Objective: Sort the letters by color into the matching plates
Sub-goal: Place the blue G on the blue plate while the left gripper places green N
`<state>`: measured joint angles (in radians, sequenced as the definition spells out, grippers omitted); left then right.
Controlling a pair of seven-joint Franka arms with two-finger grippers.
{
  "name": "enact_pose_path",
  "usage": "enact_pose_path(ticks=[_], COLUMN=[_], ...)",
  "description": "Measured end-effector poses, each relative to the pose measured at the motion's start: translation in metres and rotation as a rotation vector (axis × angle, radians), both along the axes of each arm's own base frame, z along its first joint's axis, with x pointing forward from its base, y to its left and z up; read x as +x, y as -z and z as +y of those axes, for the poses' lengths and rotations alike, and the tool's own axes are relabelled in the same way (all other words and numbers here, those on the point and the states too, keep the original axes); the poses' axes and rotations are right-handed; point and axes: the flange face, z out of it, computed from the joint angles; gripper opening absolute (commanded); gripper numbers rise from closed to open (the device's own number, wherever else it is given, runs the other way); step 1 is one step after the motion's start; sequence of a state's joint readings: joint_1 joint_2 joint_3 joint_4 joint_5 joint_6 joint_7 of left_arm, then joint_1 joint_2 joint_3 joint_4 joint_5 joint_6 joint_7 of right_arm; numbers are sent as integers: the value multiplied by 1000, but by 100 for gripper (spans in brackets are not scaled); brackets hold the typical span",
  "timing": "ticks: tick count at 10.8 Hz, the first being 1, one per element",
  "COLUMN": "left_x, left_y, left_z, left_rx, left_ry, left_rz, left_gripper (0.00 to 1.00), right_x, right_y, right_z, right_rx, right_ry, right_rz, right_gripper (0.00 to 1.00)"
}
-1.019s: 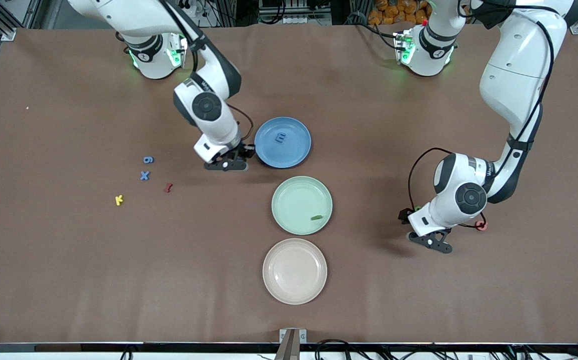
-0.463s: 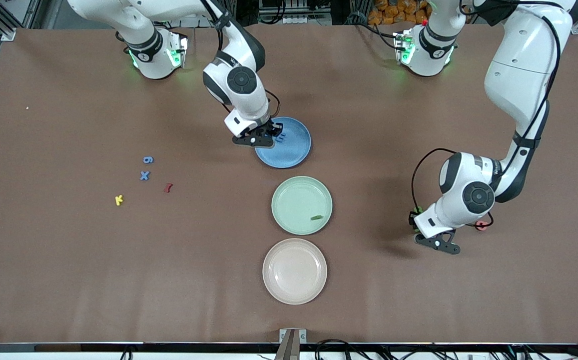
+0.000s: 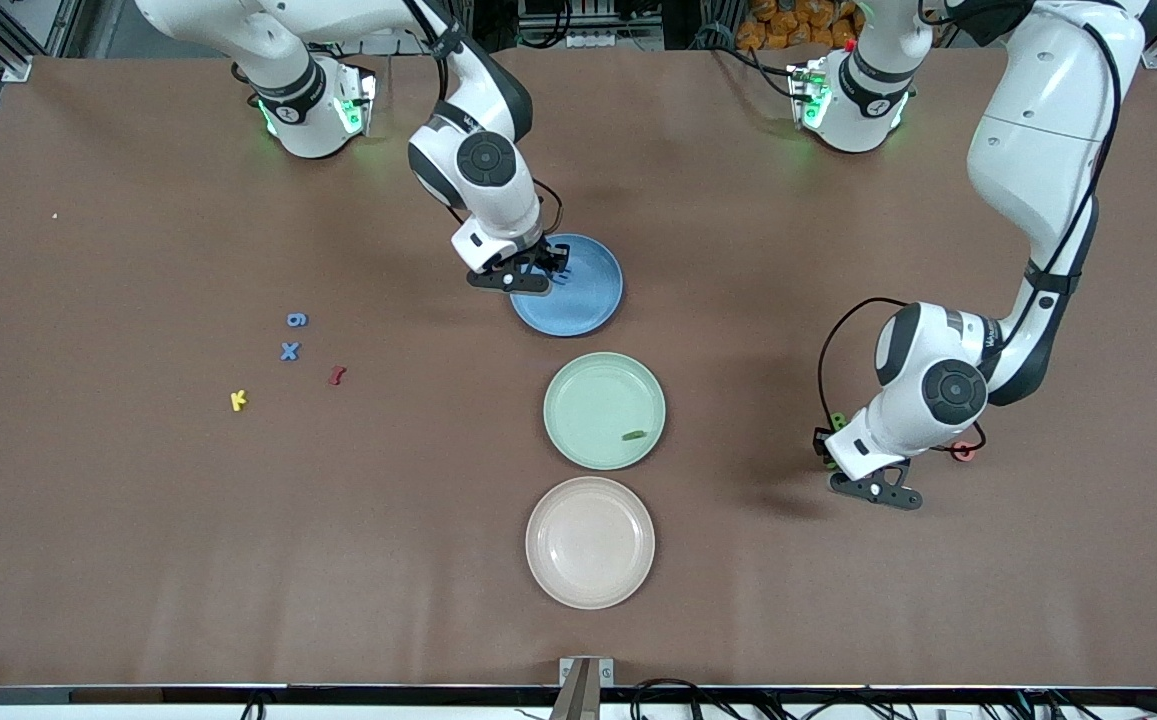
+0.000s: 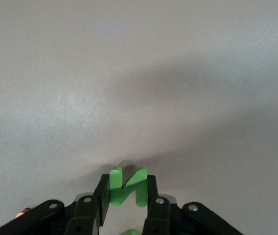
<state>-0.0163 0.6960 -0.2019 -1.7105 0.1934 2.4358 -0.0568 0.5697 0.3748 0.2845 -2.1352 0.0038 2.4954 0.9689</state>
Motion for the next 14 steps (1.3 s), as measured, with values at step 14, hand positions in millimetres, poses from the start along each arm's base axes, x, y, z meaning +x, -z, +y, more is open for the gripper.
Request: enact_pose_path(ticks=[14], left_x=[-60], left_y=[-52], left_z=[-267], left_rx=[-133], left_ry=[-372], left_rz=[-33], left_gripper=[1], right_x=[148], right_y=[-57], right_z=[-308], right_rx=[-53], right_ry=[-307], right_rz=[26], right_gripper=[68])
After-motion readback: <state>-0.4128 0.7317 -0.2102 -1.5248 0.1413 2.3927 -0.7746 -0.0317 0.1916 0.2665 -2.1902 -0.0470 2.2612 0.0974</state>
